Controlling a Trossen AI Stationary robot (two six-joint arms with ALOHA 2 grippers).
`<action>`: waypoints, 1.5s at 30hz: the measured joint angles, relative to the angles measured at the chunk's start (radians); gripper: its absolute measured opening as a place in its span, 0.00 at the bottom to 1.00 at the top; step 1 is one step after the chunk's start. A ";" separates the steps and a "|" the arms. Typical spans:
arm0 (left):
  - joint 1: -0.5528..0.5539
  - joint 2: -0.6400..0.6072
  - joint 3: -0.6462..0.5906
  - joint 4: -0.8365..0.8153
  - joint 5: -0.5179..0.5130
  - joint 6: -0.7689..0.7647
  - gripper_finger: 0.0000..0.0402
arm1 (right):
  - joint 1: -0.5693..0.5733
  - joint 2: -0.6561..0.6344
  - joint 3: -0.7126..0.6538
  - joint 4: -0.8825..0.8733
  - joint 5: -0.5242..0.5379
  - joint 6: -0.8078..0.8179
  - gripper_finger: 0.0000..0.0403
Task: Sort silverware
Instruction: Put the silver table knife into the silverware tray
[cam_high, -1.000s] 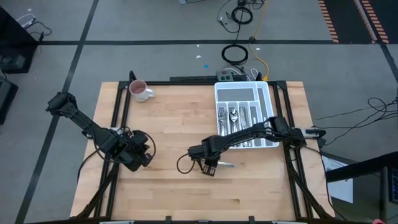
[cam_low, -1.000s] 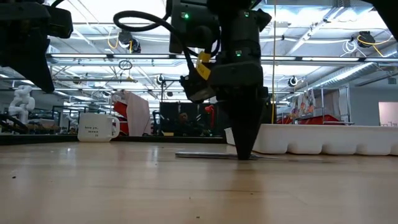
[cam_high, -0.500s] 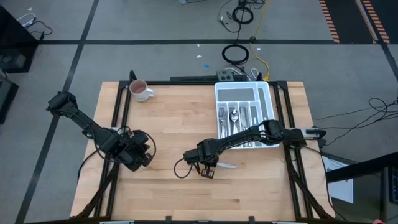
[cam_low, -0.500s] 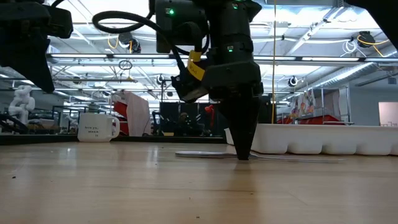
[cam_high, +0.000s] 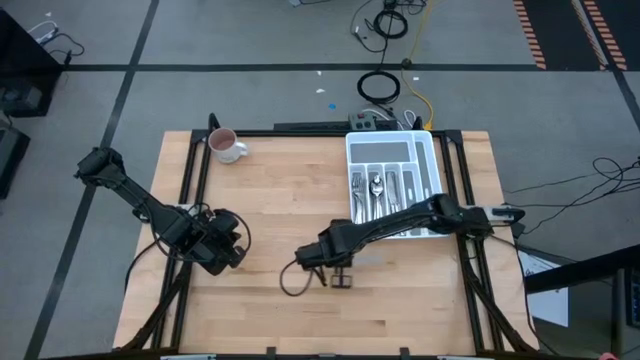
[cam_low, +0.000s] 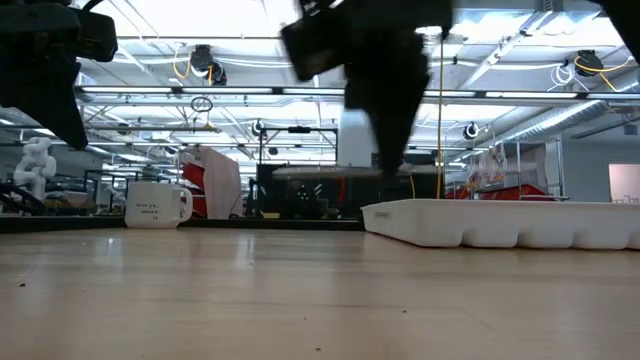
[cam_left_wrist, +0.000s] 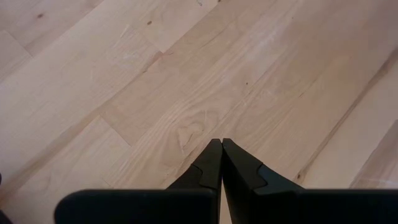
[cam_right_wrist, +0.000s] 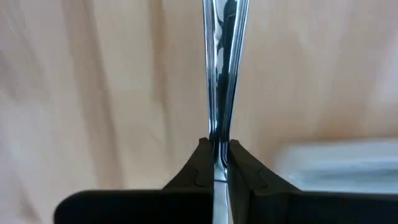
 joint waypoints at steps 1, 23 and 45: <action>0.000 0.000 0.000 0.000 0.000 0.000 0.04 | 0.005 -0.013 -0.001 -0.037 0.030 -0.036 0.00; 0.000 0.000 0.000 0.006 0.000 -0.008 0.04 | -0.057 -0.430 -0.501 -0.229 0.315 -1.041 0.00; 0.096 0.000 0.000 0.034 -0.086 -0.009 0.04 | -0.187 -0.754 -1.064 0.251 0.416 -1.708 0.00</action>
